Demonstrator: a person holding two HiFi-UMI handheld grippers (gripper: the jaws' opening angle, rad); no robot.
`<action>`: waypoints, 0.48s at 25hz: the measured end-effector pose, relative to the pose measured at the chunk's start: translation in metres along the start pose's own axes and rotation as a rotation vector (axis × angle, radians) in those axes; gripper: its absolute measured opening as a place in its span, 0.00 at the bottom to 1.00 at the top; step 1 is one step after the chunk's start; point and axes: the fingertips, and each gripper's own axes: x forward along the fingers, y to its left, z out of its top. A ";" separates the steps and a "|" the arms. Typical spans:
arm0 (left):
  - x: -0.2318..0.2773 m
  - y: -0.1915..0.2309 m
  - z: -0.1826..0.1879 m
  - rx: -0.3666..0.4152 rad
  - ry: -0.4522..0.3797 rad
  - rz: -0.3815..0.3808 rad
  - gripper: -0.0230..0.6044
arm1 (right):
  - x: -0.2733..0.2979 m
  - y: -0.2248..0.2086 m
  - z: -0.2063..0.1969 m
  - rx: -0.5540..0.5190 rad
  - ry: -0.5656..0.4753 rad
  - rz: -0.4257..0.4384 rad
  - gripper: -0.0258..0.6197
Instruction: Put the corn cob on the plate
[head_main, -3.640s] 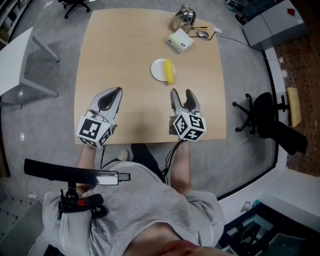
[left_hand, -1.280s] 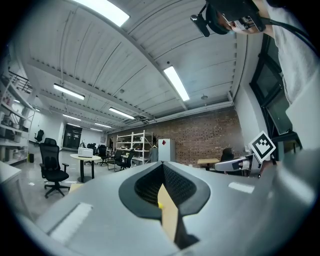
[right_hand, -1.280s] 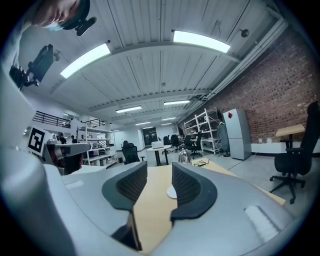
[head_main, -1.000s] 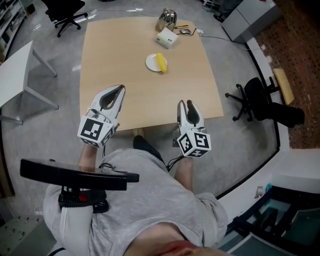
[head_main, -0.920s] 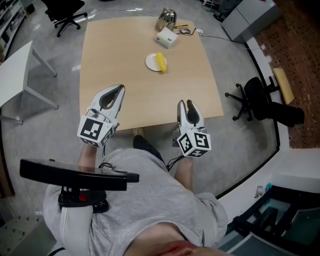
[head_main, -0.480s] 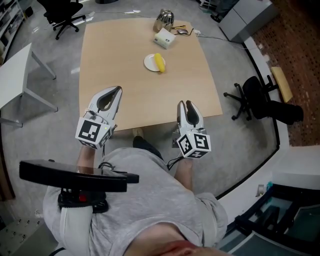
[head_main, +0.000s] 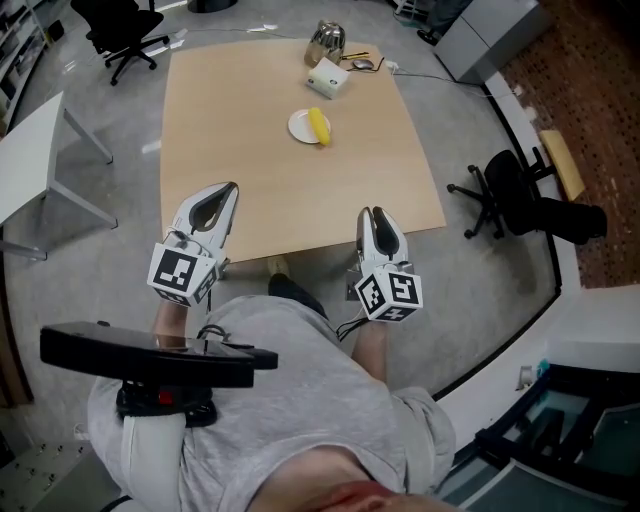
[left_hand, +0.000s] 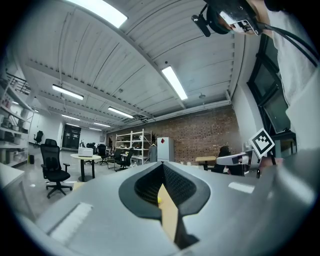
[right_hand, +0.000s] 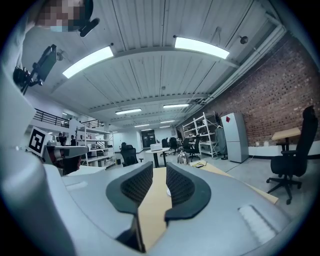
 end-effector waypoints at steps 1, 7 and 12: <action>-0.001 0.000 -0.002 -0.001 0.003 -0.001 0.07 | -0.001 0.000 -0.001 -0.002 0.001 -0.002 0.18; -0.013 0.001 -0.007 -0.003 0.031 0.009 0.07 | -0.009 -0.002 -0.011 -0.021 0.019 -0.012 0.17; -0.019 0.001 -0.007 -0.004 0.043 0.007 0.07 | -0.015 0.001 -0.013 -0.005 0.018 -0.015 0.16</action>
